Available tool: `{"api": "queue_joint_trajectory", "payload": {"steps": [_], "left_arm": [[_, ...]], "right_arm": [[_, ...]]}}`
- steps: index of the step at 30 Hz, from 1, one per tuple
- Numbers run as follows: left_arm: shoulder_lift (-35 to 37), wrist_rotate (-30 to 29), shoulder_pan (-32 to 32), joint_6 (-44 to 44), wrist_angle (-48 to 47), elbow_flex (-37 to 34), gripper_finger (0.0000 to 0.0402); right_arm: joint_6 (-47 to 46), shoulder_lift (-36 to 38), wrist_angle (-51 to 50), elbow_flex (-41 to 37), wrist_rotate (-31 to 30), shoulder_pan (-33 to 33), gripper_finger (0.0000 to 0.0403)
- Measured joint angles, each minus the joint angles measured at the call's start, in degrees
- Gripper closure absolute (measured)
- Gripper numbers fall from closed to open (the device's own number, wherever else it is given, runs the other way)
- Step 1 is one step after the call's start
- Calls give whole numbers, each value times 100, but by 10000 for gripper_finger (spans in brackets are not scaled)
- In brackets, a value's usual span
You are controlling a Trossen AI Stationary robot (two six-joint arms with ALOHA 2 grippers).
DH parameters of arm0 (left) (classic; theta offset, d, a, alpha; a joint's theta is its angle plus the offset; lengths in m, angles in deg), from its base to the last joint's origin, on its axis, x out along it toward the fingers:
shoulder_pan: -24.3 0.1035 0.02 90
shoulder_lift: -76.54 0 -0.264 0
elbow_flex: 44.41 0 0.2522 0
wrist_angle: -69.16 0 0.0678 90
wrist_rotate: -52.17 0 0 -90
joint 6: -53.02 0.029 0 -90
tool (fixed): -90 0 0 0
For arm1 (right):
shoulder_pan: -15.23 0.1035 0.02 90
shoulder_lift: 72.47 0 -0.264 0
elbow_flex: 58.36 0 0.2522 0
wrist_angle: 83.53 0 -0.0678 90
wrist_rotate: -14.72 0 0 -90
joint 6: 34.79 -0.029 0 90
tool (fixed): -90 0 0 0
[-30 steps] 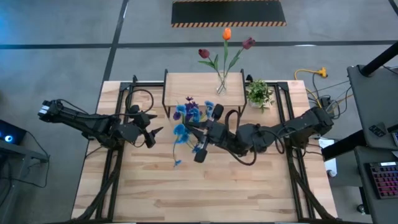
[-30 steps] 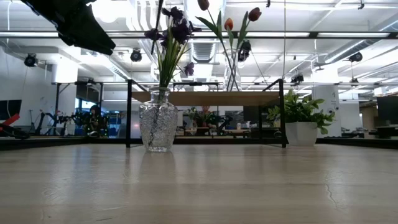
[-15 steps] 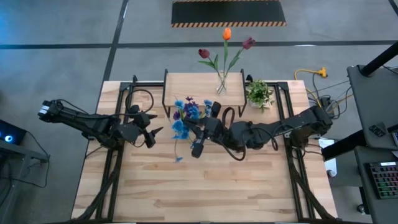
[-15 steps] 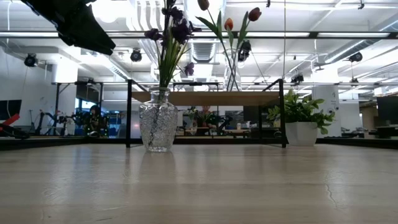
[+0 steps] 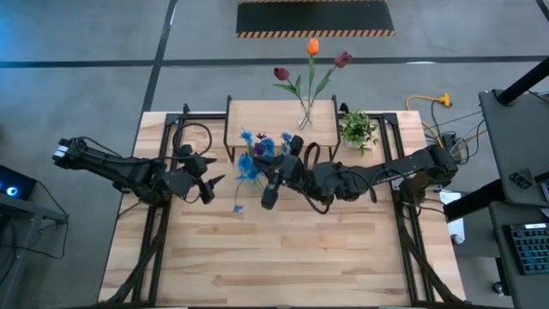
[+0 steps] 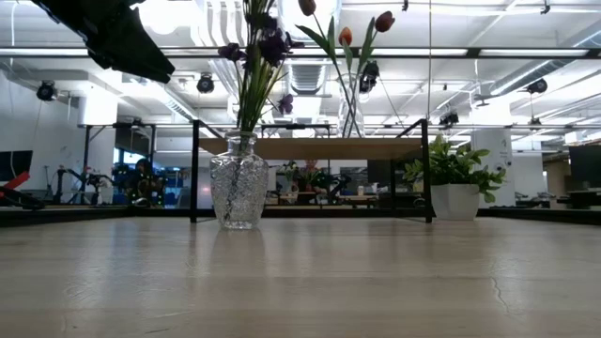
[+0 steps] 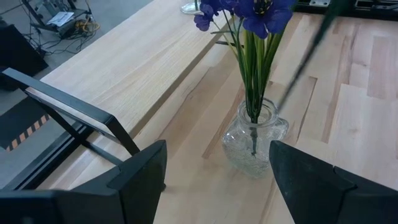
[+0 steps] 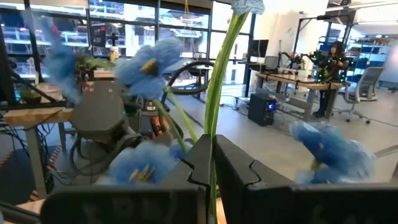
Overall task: Pick and place flowers into a vace then onto a shelf
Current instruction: Put the blue flowers into the left transparent vase
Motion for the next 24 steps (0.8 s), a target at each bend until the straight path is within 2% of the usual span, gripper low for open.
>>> {"api": "queue_joint_trajectory", "payload": {"steps": [24], "left_arm": [[-2, -2, 0, 2, -1, -2, 135]], "right_arm": [[-364, 0, -5, -329, 309, -254, 394]]}}
